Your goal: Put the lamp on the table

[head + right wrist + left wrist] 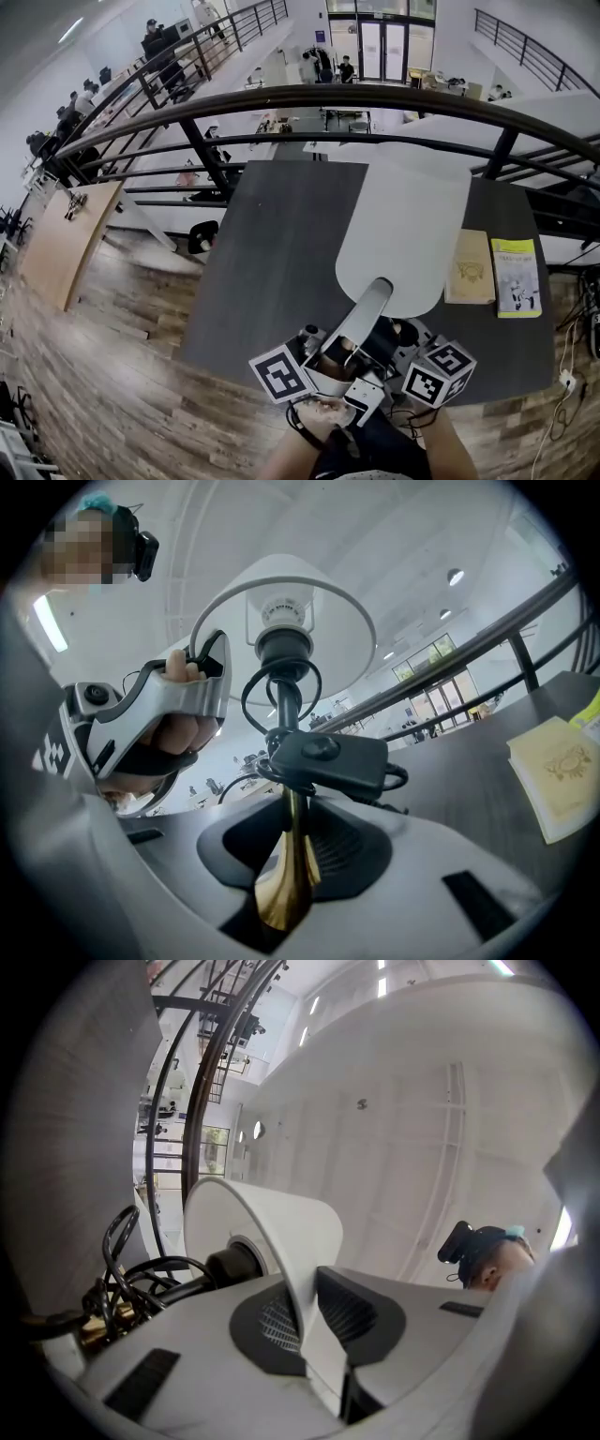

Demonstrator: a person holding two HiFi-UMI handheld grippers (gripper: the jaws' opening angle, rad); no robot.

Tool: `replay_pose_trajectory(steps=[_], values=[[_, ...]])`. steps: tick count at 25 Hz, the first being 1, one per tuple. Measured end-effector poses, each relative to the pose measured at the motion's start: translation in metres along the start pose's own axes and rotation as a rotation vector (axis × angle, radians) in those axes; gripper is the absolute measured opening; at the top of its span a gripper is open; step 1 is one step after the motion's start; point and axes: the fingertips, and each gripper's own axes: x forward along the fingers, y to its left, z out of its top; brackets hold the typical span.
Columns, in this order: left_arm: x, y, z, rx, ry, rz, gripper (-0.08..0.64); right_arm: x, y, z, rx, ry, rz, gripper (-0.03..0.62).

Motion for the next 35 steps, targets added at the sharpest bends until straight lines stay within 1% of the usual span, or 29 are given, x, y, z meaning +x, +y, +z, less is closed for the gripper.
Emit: replay_pose_trajectory(steps=[10,20,25,30,35], values=[[0.026,0.044,0.009,-0.004,-0.018,0.025,0.044,0.018,-0.045,0.009,0.011,0.024,0.006,0.106],[0.043,0.073,0.012,-0.019,0.016,0.041,0.051,0.028,-0.075,0.015,0.022,0.013,-0.012,0.106],[0.053,0.086,0.014,-0.039,0.052,0.026,0.057,0.034,-0.091,0.022,0.014,-0.015,-0.042,0.106],[0.057,0.103,0.017,-0.067,0.065,0.012,0.060,0.042,-0.109,0.022,-0.006,-0.011,-0.068,0.106],[0.057,0.117,0.026,-0.076,0.079,-0.003,0.063,0.053,-0.121,0.020,-0.021,-0.020,-0.085,0.106]])
